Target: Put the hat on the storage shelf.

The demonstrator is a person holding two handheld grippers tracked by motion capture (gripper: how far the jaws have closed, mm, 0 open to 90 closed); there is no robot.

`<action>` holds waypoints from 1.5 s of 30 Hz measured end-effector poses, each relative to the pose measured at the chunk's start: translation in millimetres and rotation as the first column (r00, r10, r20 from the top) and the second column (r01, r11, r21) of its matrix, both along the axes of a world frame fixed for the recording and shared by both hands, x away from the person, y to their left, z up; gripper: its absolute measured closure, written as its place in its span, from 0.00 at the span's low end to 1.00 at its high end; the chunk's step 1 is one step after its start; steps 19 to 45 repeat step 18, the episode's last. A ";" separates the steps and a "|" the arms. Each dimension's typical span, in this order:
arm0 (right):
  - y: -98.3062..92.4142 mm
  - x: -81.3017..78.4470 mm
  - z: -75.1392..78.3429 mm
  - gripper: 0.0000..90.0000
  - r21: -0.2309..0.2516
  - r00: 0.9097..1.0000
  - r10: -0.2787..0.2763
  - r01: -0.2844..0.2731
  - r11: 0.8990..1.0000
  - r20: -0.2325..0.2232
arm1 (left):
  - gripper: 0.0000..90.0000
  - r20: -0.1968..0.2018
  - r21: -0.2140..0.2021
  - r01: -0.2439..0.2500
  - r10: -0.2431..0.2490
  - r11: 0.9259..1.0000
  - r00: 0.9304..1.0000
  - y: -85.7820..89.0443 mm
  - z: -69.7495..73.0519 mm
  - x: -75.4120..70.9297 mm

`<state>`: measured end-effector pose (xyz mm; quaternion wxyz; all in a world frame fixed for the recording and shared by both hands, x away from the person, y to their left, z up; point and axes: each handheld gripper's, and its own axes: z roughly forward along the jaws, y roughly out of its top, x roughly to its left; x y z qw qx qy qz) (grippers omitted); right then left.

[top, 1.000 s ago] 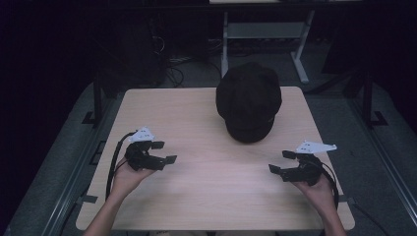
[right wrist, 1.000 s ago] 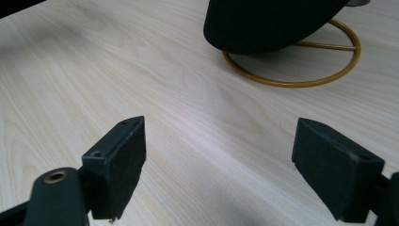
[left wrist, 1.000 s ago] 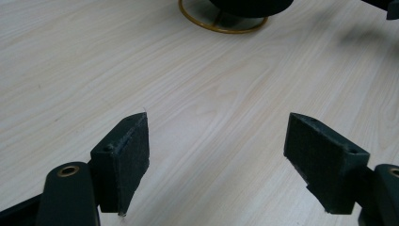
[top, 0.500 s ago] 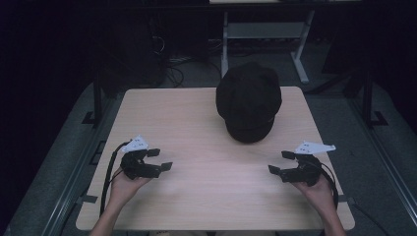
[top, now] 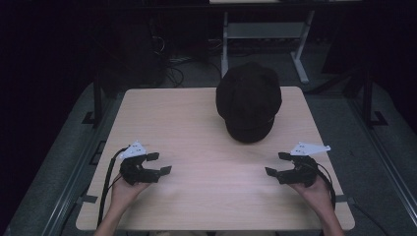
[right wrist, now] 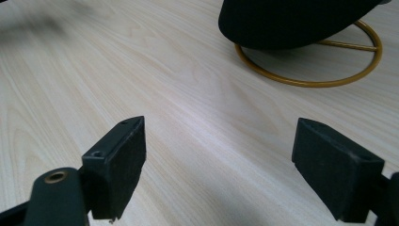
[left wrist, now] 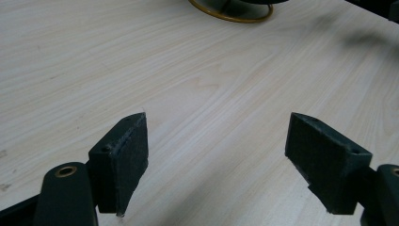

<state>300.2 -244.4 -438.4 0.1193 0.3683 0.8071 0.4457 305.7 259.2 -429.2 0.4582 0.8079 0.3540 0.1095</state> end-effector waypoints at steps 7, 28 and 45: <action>1.7 0.6 -1.6 0.20 -0.003 1.000 0.005 -0.005 1.000 -0.005 | 0.24 0.025 0.005 -0.005 0.005 1.000 1.000 0.3 -3.4 -1.0; 2.6 1.8 -3.3 0.20 -0.007 1.000 0.017 -0.017 1.000 -0.007 | 0.24 0.061 0.040 -0.002 -0.001 0.999 0.998 -3.2 -5.7 -1.4; 2.6 1.8 -3.3 0.20 -0.007 1.000 0.017 -0.017 1.000 -0.007 | 0.24 0.061 0.040 -0.002 -0.001 0.999 0.998 -3.2 -5.7 -1.4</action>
